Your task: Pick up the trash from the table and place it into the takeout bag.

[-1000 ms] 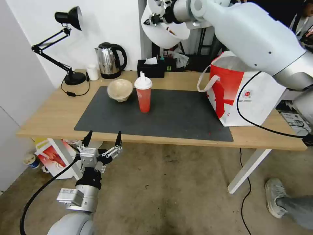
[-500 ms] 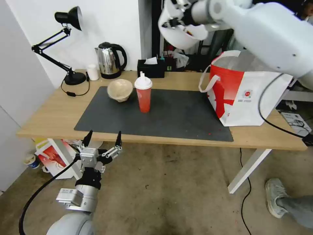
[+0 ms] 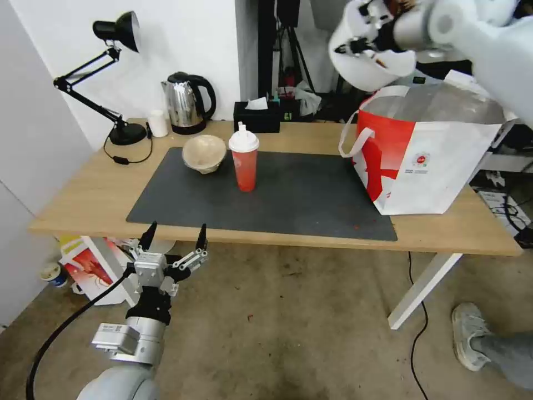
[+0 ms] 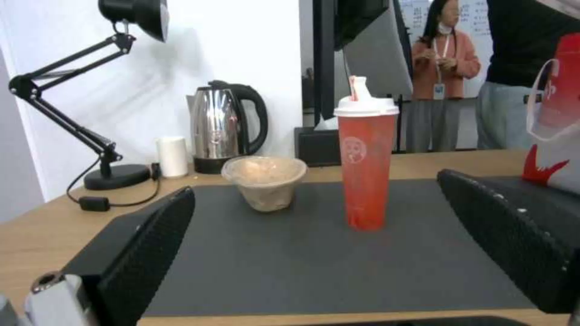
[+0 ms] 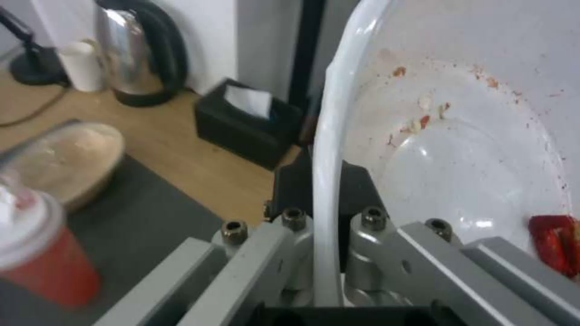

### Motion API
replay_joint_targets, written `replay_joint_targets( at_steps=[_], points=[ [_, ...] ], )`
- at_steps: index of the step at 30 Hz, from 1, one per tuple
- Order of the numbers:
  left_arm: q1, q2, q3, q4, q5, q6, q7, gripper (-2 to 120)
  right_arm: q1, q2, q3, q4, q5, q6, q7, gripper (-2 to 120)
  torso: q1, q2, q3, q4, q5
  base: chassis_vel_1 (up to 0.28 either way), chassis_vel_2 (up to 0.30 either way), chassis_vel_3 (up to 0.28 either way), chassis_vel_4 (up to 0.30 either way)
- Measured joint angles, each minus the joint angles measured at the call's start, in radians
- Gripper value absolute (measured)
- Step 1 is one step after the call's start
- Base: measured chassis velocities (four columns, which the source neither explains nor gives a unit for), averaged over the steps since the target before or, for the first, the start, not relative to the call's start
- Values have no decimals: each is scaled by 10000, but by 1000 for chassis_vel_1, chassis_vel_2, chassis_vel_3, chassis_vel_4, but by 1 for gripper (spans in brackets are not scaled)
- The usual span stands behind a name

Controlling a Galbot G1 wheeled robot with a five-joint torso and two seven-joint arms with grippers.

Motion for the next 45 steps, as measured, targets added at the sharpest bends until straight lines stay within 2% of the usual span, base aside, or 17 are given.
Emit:
replay_joint_targets(
  at_steps=[7, 17, 27, 45],
  points=[
    [25, 45, 61, -22, 27, -2, 5, 100, -664, -1063, 433, 175, -152, 0, -95, 0, 1, 0, 0, 1, -1, 0, 0, 0, 0],
    [52, 76, 127, -22, 71, -2, 11, 100, -1861, -1897, 1410, 166, -567, 3, -322, 0, 1, 0, 0, 1, -1, 0, 0, 0, 0],
    [133, 15, 126, -33, 98, -16, 20, 100, -2634, -1758, 2172, -275, -910, 8, -408, 0, 1, 0, 0, 3, -2, 0, 0, 0, 0],
    [180, -72, 13, -79, 114, -43, 32, 100, -3189, -1079, 2667, -676, -1318, 16, -492, 0, 1, 0, 1, 3, -2, 0, 0, 0, 0]
  ],
)
